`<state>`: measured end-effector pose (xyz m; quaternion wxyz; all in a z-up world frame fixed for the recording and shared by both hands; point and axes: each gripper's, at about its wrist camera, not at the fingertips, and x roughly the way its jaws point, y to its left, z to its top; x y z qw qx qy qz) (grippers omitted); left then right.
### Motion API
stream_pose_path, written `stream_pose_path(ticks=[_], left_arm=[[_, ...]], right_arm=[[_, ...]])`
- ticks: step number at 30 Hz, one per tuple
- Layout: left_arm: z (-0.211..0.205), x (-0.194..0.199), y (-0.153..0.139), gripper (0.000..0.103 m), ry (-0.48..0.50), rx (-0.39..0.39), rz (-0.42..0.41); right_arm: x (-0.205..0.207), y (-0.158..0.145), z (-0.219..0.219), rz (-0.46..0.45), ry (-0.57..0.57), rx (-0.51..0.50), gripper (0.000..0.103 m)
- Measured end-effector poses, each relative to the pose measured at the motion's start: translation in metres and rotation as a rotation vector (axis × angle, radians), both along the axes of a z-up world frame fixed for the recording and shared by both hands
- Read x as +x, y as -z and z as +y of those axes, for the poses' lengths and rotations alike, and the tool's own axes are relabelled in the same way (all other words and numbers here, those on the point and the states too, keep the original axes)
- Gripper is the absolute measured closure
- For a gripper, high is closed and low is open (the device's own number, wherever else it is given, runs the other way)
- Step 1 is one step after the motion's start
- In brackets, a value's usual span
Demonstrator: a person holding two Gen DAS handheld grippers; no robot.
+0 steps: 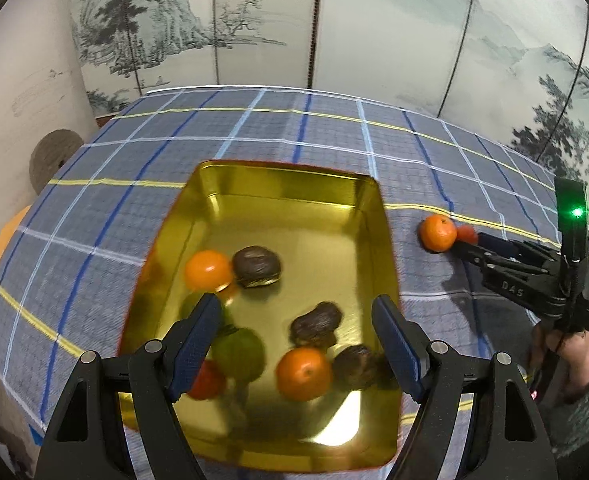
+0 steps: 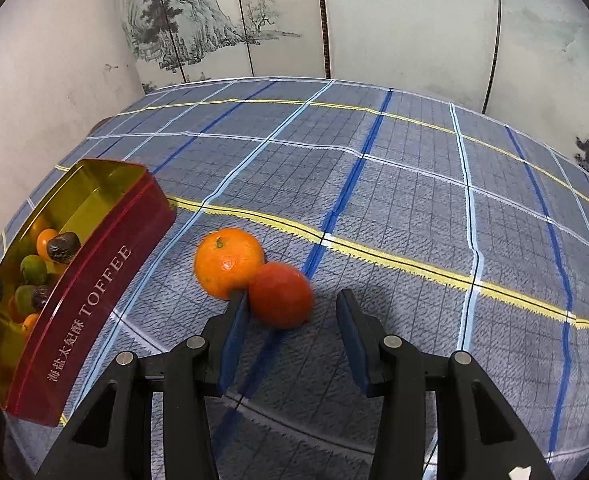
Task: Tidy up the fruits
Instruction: 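Grasp the red tomato with the right gripper while the left gripper approaches the tangerine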
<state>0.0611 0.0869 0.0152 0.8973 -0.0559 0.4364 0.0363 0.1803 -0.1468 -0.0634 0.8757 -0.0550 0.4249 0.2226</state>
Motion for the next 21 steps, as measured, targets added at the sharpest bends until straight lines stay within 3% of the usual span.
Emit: stream_pose_path(ticks=[6,14,21], left_arm=[[-0.025,0.017,0.001,0.025,0.036,-0.001,0.004],[-0.056,0.043,0.002,0.025,0.078,-0.018,0.001],[-0.087,0.063,0.01,0.025,0.136,-0.022,0.014]], right_arm=[[0.002,0.004,0.0,-0.006,-0.018,-0.014,0.075],[-0.001,0.004,-0.008,-0.015,-0.018,-0.024,0.076],[-0.001,0.004,-0.044,-0.018,0.072,-0.017,0.076]])
